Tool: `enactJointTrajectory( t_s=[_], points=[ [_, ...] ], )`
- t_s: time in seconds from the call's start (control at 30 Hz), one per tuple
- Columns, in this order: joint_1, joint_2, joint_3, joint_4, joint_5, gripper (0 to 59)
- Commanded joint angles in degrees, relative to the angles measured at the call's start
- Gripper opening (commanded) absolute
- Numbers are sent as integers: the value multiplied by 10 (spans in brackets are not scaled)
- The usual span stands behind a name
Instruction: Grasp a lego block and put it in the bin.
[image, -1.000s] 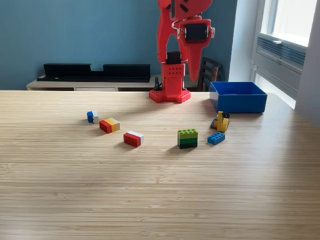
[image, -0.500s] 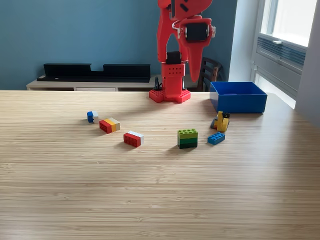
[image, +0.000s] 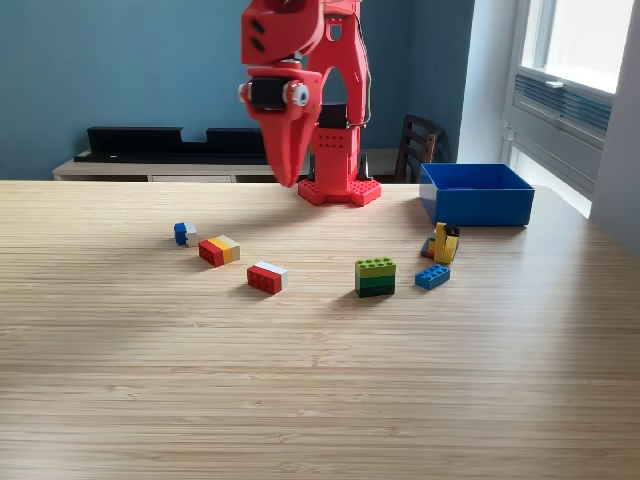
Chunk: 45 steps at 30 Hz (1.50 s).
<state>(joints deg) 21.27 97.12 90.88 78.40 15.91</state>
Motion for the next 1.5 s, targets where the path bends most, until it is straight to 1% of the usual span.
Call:
enactJointTrajectory(
  t_s=[0.03, 0.13, 0.23, 0.27, 0.3, 0.37, 0.47, 0.53, 0.57, 0.7, 0.8, 0.9, 1.03, 1.23, 1.33, 1.5],
  points=[
    [95, 23, 30, -28, -19, 6],
    [136, 22, 64, -49, -41, 6],
    [162, 23, 111, -105, -52, 17],
    [167, 23, 115, -112, -51, 81],
    [171, 23, 118, -114, -48, 160],
    [175, 23, 118, -114, -44, 261],
    [175, 18, 118, -114, -38, 371],
    [175, 18, 120, -114, -35, 409],
    [174, 18, 122, -114, -35, 411],
    [167, 17, 127, -115, -33, 382],
    [160, 16, 138, -125, -29, 372],
    [156, 16, 149, -126, -30, 313],
    [156, 14, 150, -128, -31, 270],
    [155, 13, 150, -142, -20, 270],
    [153, 12, 151, -149, -20, 253],
    [149, 11, 154, -158, -25, 247]
  ],
)
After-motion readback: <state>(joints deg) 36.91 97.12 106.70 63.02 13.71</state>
